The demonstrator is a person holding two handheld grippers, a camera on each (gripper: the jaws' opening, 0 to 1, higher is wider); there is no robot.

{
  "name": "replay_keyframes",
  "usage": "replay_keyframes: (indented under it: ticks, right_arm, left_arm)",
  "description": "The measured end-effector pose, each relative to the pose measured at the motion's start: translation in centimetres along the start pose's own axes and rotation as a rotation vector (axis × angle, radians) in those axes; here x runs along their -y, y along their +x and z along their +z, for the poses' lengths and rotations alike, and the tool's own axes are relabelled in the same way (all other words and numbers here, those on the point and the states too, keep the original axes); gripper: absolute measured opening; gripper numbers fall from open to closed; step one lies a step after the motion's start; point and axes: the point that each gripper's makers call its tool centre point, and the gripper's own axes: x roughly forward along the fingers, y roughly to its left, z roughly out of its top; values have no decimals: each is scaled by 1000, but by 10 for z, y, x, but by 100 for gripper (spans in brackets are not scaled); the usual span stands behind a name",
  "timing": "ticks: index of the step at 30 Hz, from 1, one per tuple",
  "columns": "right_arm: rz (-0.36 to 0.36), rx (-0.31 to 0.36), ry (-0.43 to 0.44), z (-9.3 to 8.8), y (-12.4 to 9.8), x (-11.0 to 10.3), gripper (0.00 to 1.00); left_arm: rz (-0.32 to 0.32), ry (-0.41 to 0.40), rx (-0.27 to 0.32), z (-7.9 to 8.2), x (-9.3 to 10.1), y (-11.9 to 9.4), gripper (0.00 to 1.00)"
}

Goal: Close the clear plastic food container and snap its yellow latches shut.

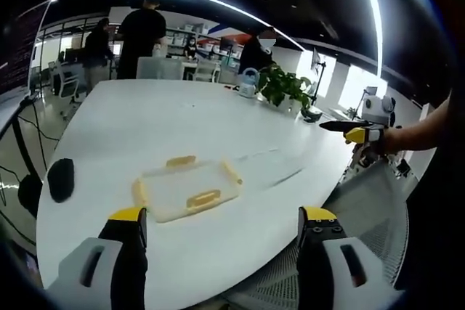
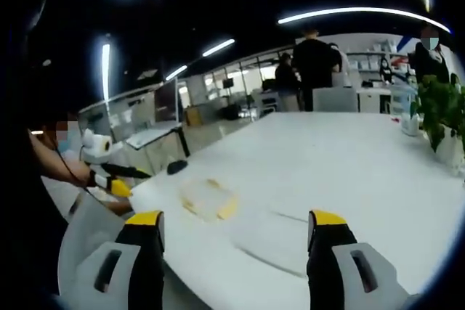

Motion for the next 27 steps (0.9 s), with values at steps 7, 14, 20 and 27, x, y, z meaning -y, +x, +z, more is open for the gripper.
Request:
replay_keyframes:
  ticks: [7,14,20,27]
  right_arm:
    - [19,3,-17,8,10,-7,80]
    - [43,16,-20,16,25,-15,80]
    - [66,9,-31,15,36,-24,80]
    - [92,4,-45,16,48,-31,79]
  left_arm:
    - [-10,13,-1,4,-3,-2,82]
    - [-27,33,-14,6,-11,-2,82]
    - [-44,61,-43,3,-19,0,79]
    - [-63,89,-64,6,-25,6,79]
